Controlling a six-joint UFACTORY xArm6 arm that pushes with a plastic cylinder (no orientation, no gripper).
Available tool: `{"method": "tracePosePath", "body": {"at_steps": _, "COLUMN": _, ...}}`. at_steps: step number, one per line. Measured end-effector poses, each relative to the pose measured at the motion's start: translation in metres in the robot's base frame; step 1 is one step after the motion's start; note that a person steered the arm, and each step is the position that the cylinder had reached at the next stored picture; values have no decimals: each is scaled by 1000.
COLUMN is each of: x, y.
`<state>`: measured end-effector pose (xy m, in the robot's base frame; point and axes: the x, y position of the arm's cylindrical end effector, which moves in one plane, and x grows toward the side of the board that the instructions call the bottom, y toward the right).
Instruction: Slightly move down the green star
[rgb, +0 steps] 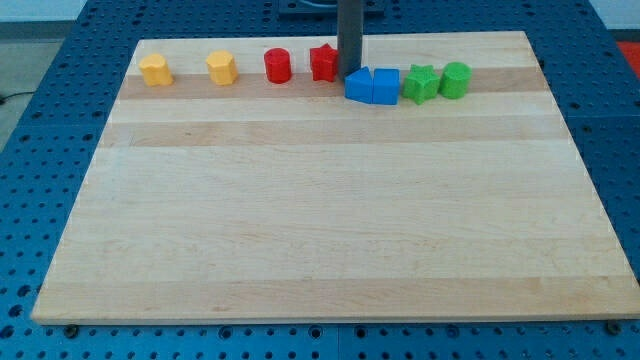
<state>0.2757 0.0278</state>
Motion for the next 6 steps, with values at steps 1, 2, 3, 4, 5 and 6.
{"method": "tracePosePath", "body": {"at_steps": 1, "x": -2, "y": 14}}
{"method": "tracePosePath", "body": {"at_steps": 2, "x": 12, "y": 19}}
{"method": "tracePosePath", "body": {"at_steps": 3, "x": 25, "y": 30}}
{"method": "tracePosePath", "body": {"at_steps": 4, "x": 18, "y": 35}}
{"method": "tracePosePath", "body": {"at_steps": 5, "x": 9, "y": 52}}
{"method": "tracePosePath", "body": {"at_steps": 6, "x": 7, "y": 73}}
